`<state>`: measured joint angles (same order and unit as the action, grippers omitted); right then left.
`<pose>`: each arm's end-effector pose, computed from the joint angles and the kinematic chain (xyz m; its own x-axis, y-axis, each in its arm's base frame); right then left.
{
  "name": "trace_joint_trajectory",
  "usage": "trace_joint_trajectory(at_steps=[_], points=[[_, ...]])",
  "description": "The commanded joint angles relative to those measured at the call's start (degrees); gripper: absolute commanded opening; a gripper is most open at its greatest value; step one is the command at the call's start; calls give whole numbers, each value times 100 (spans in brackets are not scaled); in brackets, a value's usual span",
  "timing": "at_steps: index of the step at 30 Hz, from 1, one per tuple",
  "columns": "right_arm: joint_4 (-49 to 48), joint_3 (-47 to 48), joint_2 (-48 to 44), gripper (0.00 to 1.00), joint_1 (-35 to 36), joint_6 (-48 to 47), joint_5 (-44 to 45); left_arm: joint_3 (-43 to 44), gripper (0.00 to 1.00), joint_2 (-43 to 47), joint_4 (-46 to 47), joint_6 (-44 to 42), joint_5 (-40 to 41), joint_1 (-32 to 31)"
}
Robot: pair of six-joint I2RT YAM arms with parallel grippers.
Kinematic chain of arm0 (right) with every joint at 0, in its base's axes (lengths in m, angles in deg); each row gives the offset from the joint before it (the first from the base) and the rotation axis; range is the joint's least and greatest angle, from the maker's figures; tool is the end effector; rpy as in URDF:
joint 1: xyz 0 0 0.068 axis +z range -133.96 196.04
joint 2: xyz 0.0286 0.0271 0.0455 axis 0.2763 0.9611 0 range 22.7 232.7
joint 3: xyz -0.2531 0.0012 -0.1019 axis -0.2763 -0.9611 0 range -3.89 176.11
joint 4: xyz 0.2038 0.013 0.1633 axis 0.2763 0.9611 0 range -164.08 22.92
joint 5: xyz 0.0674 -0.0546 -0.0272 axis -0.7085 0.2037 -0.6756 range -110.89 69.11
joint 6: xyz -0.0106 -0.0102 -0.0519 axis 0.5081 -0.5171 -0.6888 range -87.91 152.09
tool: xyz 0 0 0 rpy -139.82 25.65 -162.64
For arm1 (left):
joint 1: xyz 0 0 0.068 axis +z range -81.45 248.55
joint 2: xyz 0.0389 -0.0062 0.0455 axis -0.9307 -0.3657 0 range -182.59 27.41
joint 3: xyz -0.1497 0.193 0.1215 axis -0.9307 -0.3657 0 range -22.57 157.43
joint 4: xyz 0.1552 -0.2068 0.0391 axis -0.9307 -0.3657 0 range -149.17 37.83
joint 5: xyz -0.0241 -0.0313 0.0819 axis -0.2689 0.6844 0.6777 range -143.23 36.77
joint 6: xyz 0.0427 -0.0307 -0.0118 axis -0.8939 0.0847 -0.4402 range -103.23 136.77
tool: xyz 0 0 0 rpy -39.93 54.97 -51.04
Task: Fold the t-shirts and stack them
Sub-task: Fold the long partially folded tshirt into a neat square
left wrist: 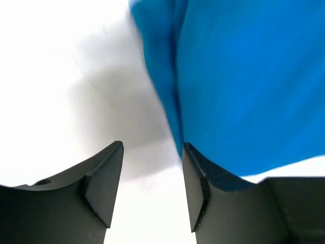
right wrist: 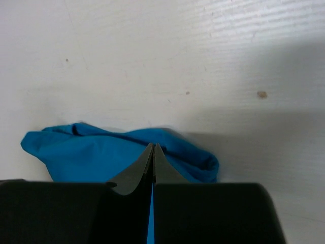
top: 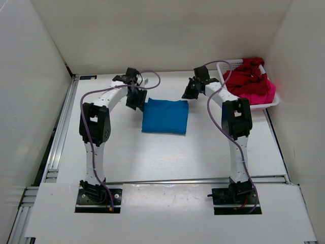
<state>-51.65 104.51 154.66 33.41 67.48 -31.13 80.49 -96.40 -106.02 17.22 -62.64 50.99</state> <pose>0.4952 0.1617 0.1884 -0.7980 0.3477 -0.4923 0.0621 0.8599 0.5066 0.4238 -0.1400 0.1970 -0.9218 0.2836 -0.2644 0.3318 0.9297 -0.1597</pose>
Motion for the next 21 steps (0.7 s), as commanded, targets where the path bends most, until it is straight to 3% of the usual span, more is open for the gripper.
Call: trace_joint_trajectory(at_steps=[1,5,9,15,20,21], points=[[-55,-327,-697,0,4,-191,48,931,56,562,577,-45,327,-203],[-108,-697,-804,0,127,-191,48,1680,42,-230,279,-45,-497,-274],[-108,-960,-804,0,127,-191,48,2015,40,-802,278,-45,-720,-327],[-108,-1014,-690,0,127,-138,101,2394,40,-1365,550,-45,-299,-327],[-55,-1014,-637,0,74,-138,320,2534,40,-1506,770,-45,633,-213],[-3,-1014,-637,0,13,-138,321,2534,45,-1506,770,-45,686,-213]])
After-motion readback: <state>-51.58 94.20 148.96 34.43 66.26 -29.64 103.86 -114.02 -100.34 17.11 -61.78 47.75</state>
